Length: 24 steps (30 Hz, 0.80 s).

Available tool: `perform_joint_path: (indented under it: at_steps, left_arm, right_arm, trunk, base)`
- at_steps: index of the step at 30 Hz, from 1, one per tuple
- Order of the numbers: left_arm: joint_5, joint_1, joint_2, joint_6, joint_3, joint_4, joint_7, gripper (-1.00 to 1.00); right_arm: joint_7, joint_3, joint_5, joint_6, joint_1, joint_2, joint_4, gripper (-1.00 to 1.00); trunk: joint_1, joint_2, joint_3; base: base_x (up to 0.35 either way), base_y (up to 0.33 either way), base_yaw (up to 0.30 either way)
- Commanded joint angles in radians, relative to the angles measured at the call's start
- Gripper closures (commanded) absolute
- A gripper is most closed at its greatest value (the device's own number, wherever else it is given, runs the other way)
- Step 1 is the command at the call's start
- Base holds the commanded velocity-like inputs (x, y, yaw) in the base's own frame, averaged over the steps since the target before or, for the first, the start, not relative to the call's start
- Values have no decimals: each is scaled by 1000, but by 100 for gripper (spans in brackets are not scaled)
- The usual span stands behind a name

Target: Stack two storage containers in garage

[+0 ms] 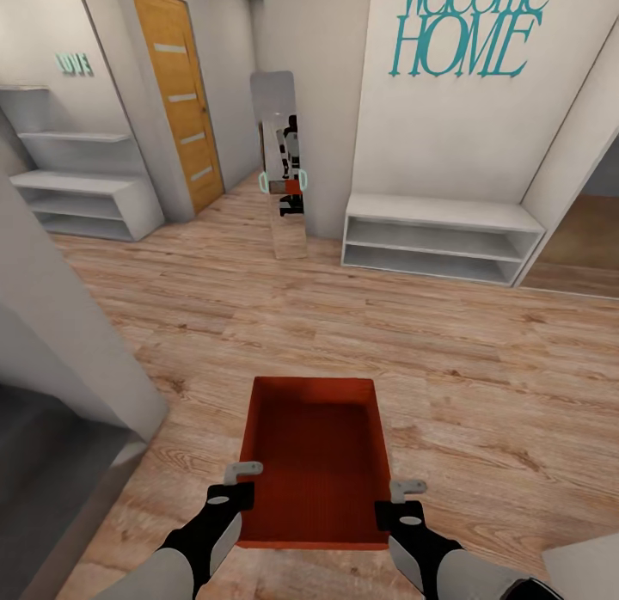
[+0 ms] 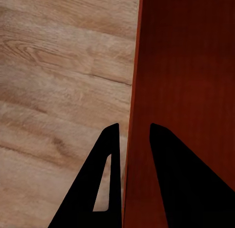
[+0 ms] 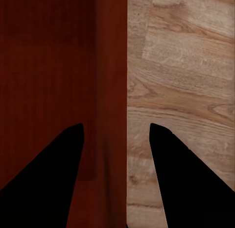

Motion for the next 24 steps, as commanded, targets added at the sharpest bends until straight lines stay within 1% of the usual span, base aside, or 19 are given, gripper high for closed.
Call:
perform_joint_path:
  at_steps: [1,24]
  left_arm:
    - [-38,-1,0,7,27,-43,4,100]
    - [-30,-1,0,6,27,-42,5,100]
  right_arm:
    - [-2,173,-199,-6,0,0,36,100]
    - [-1,174,-199,-6,0,-1,36,100]
  trunk:
    - [0,-1,-1]
    - [0,-1,-1]
  base:
    - [0,0,0]
    - [0,0,0]
